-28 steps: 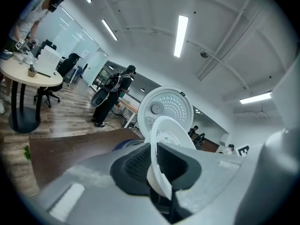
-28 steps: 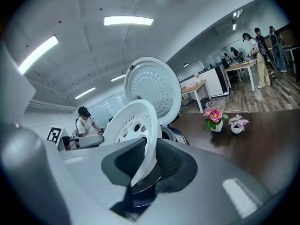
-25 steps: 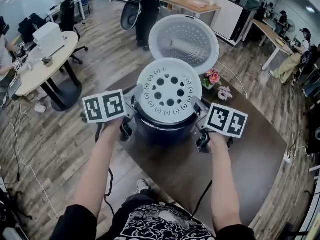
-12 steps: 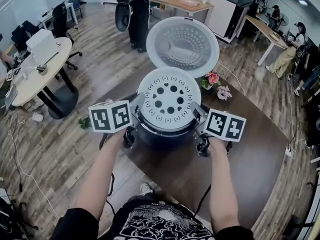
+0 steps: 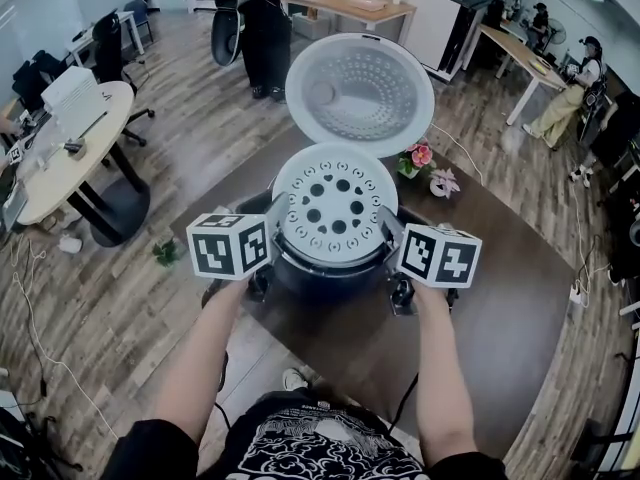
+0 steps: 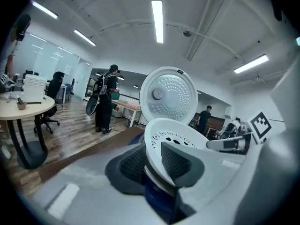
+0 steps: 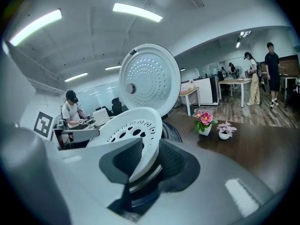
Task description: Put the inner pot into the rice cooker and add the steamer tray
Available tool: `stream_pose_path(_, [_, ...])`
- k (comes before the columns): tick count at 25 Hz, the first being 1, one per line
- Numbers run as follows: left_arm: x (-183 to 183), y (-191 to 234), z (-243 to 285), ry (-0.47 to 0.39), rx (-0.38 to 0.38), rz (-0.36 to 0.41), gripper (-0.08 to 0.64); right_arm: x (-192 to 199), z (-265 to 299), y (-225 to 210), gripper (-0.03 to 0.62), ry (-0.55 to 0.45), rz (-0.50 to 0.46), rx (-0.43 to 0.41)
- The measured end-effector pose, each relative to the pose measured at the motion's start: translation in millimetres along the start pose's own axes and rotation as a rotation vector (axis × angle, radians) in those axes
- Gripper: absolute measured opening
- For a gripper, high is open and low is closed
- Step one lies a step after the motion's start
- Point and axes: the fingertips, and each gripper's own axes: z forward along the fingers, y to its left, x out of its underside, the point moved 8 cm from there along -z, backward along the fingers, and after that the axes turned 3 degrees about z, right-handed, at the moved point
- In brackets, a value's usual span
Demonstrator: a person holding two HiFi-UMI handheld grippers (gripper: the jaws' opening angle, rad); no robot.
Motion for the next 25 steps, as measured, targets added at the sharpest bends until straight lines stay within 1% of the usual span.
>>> stream_pose_path(4, [-0.2, 1.6, 1.1, 0.008, -0.005, 0.012, 0.110, -3.2, -0.3, 2.8, 0.120, -0.002, -0.022, 0.020])
stream_pose_path(13, [1.3, -0.3, 6.4, 0.015, -0.012, 0.040, 0.117, -2.4, 1.4, -0.1, 0.126, -0.019, -0.038, 0.051])
stream_pose_path(19, [7.4, 5.6, 11.8, 0.016, -0.014, 0.039, 0.118, 2.7, 9.7, -1.1, 0.126, -0.017, -0.040, 0.046])
stream_pose_path(25, [1.3, 6.3, 8.8, 0.021, -0.018, 0.038, 0.117, -3.3, 8.8, 3.2, 0.129, -0.022, -0.044, 0.046])
